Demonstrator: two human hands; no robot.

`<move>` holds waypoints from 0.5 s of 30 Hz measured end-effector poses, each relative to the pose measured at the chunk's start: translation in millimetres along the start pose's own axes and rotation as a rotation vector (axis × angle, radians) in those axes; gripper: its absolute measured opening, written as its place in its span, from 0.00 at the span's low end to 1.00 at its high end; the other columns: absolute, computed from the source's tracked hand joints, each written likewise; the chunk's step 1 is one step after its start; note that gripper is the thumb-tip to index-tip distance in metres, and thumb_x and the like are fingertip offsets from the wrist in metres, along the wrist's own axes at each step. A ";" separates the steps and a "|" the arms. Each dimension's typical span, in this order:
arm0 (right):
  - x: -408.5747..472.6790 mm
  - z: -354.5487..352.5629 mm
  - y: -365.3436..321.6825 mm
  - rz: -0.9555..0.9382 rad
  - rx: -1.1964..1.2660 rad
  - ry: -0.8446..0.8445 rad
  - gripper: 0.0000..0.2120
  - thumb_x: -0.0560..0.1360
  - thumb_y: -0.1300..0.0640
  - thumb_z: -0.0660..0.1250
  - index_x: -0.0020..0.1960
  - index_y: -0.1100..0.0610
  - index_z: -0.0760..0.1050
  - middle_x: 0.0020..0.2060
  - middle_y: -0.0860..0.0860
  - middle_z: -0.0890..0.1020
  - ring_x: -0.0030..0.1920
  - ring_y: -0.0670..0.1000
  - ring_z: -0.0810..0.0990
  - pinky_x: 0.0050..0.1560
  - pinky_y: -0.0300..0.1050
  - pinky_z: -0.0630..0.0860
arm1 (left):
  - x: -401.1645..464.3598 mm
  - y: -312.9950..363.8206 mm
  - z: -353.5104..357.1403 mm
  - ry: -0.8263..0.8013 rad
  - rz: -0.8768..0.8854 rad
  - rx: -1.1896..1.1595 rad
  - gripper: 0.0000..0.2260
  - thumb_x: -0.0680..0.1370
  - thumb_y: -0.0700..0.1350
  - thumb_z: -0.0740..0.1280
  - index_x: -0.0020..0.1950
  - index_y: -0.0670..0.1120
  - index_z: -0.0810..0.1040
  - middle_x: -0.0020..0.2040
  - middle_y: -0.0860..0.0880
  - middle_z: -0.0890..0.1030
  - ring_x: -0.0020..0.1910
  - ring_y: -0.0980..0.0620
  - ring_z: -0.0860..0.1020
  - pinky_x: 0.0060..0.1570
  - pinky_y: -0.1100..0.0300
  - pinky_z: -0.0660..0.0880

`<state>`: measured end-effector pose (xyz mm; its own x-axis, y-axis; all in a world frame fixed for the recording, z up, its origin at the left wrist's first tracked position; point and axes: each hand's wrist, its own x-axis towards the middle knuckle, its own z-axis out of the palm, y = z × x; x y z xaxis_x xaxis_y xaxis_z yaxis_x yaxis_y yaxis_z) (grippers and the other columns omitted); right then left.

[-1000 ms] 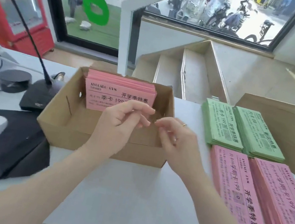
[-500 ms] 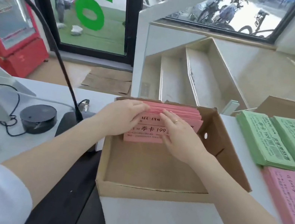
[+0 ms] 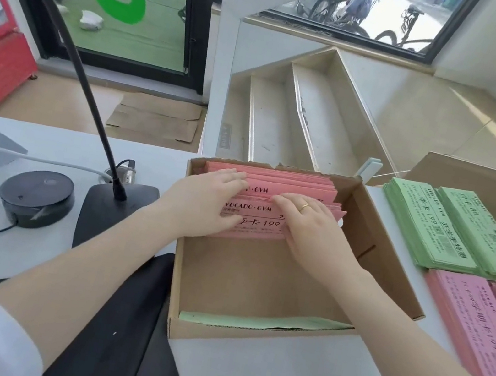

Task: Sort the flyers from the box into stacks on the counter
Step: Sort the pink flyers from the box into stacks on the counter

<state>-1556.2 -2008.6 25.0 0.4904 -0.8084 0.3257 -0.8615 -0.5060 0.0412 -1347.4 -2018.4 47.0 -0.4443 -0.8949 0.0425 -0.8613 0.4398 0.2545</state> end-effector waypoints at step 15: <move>-3.9 -12.3 -4.4 0.173 -0.038 -0.239 0.08 0.78 0.57 0.59 0.56 0.54 0.72 0.53 0.49 0.78 0.55 0.55 0.76 0.40 0.45 0.65 | -13.1 7.7 0.4 0.086 0.022 0.050 0.10 0.76 0.51 0.64 0.52 0.47 0.72 0.50 0.52 0.78 0.48 0.51 0.73 0.45 0.56 0.72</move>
<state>-1555.9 -1999.6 35.2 0.3489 -0.9318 0.0996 -0.9371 -0.3465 0.0412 -1348.3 -2003.3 48.0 -0.4419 -0.8875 0.1309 -0.8639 0.4603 0.2045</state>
